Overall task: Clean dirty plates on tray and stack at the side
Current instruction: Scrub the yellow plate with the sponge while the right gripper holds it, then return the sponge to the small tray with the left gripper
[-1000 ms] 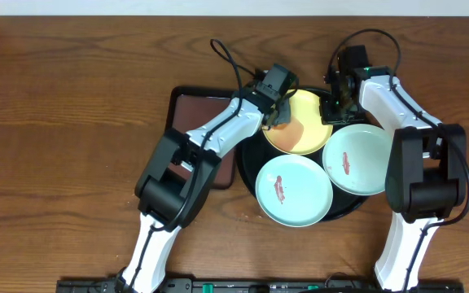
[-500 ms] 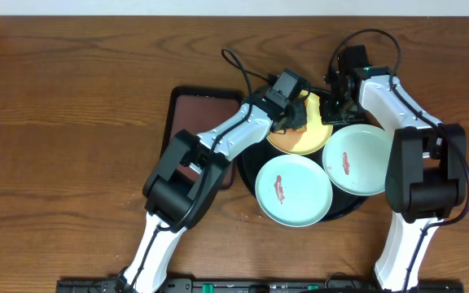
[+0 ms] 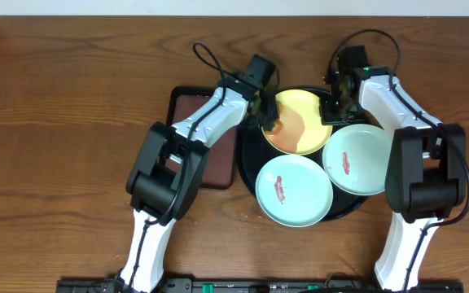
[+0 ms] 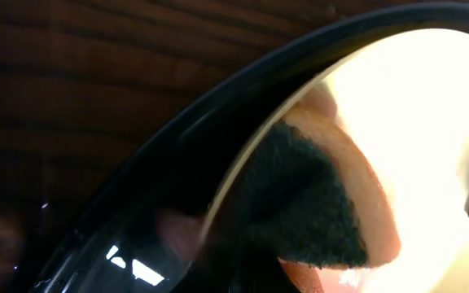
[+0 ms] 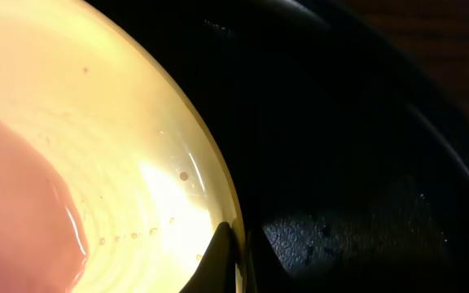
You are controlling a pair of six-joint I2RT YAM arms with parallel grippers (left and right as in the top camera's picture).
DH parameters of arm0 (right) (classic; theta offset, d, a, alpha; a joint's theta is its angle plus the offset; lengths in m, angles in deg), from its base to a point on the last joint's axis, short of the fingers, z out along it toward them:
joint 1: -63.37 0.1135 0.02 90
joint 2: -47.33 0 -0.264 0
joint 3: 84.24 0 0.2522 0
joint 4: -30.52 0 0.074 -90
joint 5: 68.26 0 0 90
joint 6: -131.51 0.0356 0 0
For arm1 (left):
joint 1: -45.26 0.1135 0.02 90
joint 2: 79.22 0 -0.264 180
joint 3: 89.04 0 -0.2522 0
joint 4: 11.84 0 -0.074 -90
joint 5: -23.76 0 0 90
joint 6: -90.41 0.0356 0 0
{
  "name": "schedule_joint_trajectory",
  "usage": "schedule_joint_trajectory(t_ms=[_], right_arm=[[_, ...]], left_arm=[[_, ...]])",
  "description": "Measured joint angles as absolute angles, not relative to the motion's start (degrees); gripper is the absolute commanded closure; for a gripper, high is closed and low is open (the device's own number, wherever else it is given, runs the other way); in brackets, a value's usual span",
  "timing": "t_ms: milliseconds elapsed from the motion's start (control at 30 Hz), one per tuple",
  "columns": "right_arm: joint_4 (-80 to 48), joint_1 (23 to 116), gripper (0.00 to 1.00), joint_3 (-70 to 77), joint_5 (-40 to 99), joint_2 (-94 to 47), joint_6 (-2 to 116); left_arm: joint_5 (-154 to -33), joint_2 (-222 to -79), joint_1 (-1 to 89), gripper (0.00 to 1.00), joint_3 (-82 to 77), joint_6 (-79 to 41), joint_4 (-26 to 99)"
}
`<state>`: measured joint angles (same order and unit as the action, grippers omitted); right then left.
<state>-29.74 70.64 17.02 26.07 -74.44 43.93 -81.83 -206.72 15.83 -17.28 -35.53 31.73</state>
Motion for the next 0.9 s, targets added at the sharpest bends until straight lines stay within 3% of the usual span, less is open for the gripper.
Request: schedule_joint_trajectory(t_ms=[267, 600, 700, 733, 800, 900], right_arm=[[-29.55, 70.72, 0.99, 17.07, 26.01, -74.44, 44.08], [-30.90, 70.79, 0.99, 18.92, 25.57, -74.44, 44.06], [-31.43, 70.81, 0.99, 20.45, 25.18, -74.40, 44.02], [-31.43, 70.94, 0.99, 20.76, 24.96, -74.27, 43.97], [-31.60, 71.29, 0.99, 20.85, 24.63, -73.46, 43.78], [-31.69, 72.67, 0.99, 20.85, 24.02, -70.75, 43.27]], left_arm=[[-78.43, -199.64, 17.15, 0.93, -16.99, -33.56, 36.64], [-76.39, -188.82, 25.60, 0.93, -17.15, -24.47, 56.97], [-76.31, -188.95, 28.10, 0.92, -14.94, -21.61, 57.80], [-76.17, -188.95, 28.80, 0.91, -13.52, -20.91, 57.41], [-76.13, -188.97, 29.67, 0.75, -10.39, -20.08, 56.03], [-76.15, -189.10, 30.28, 0.63, -5.43, -19.12, 55.05]])
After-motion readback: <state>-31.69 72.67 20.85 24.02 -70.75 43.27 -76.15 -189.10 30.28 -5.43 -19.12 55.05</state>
